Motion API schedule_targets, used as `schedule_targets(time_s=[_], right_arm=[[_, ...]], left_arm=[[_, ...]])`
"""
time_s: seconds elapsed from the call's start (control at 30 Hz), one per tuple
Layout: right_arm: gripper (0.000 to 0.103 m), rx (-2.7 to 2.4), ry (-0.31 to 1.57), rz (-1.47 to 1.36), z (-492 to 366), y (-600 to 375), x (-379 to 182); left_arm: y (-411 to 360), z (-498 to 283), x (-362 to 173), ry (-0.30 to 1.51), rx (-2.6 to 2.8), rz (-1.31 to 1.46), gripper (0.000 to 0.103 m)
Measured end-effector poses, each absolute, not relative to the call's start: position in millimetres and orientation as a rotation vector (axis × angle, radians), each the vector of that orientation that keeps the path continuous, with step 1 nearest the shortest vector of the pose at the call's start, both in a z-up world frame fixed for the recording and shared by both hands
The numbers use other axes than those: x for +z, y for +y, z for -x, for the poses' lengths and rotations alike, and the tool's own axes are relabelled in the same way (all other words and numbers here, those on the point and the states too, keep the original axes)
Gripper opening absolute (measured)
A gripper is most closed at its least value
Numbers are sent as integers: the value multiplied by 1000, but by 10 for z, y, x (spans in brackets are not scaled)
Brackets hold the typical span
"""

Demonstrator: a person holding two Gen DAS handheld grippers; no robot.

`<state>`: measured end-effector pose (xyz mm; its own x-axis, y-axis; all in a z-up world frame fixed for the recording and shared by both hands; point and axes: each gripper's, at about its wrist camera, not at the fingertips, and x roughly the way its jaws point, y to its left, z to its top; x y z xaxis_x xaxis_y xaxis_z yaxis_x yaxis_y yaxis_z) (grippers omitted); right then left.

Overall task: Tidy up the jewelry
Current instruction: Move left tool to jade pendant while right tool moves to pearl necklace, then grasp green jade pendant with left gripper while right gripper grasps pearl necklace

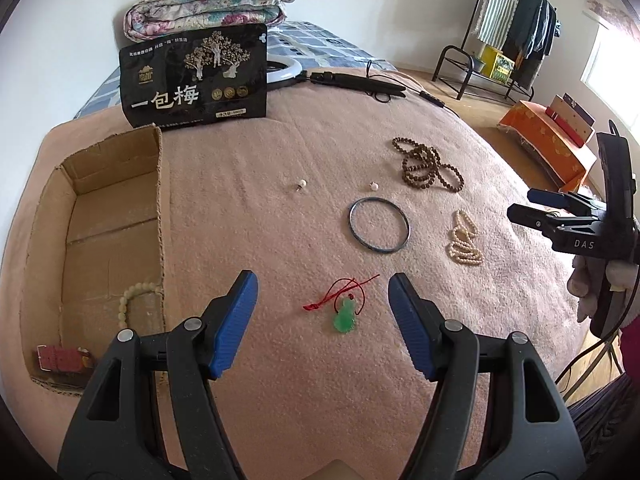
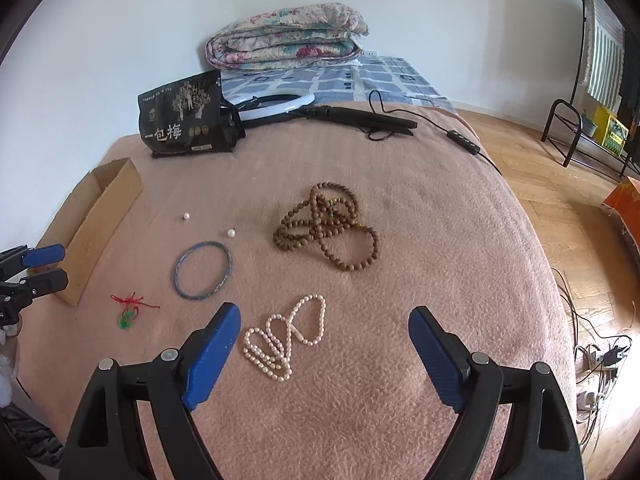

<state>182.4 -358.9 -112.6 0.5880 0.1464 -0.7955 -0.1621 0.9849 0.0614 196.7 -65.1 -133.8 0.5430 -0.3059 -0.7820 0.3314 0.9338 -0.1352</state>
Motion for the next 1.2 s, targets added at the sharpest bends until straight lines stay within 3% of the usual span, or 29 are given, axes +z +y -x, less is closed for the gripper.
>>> schedule_targets(time_s=[0.93, 1.03, 1.2], right_arm=[[88, 312, 1021, 97, -1829, -3360, -1622], [88, 320, 1022, 113, -1850, -3309, -1644], [88, 322, 1034, 126, -1899, -3279, -1694]], left_arm=[[-928, -2079, -1921, 1007, -415, -102, 70], [-965, -2105, -1964, 1020, -417, -118, 61], [-989, -2120, -2042, 1039, -419, -130, 56]])
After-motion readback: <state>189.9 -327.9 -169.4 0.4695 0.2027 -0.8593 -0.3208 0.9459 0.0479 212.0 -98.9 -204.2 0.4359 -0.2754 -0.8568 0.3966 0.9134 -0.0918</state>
